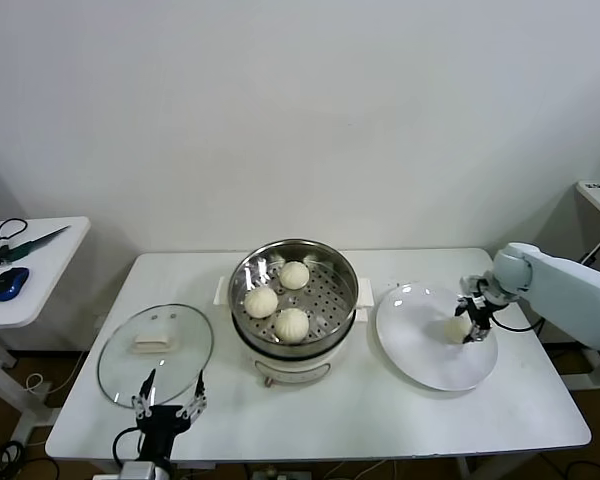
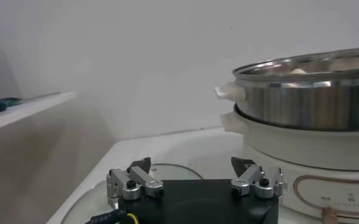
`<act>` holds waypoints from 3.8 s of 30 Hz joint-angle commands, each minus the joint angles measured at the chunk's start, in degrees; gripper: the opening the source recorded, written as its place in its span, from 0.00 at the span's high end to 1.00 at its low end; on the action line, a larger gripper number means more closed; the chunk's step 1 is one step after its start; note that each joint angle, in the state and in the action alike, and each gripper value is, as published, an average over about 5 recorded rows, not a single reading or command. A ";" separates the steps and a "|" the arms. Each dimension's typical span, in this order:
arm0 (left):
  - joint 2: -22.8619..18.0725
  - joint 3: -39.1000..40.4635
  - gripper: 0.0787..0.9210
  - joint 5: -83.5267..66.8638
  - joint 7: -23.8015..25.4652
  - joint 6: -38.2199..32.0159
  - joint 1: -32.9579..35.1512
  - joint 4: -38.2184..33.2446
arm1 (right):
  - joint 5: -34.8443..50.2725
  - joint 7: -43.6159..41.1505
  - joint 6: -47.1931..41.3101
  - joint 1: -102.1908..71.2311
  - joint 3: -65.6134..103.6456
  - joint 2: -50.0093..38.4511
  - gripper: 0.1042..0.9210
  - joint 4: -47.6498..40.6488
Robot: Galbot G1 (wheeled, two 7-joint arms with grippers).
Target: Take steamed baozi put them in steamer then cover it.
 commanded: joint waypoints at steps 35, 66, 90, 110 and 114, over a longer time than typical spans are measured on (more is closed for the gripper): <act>2.63 0.44 0.12 -1.49 -0.21 0.64 0.31 -2.79 | 37.74 14.37 -17.91 33.64 -26.03 25.31 0.31 29.47; 2.61 0.30 0.12 -2.09 -0.20 0.78 0.32 -2.38 | 31.93 13.96 -17.40 28.45 -25.03 25.69 0.20 23.48; 4.91 0.93 0.12 -2.38 -0.43 3.33 0.54 -5.29 | 46.53 46.50 -19.35 15.04 14.63 -11.40 0.12 35.39; 10.21 0.88 0.12 -0.07 -1.94 0.31 -4.86 -0.61 | 18.77 42.76 10.47 -102.34 125.78 4.39 0.12 45.62; 10.58 1.01 0.12 2.35 -2.94 -0.53 -5.59 0.27 | 17.07 41.57 17.64 -105.82 126.97 12.76 0.12 44.61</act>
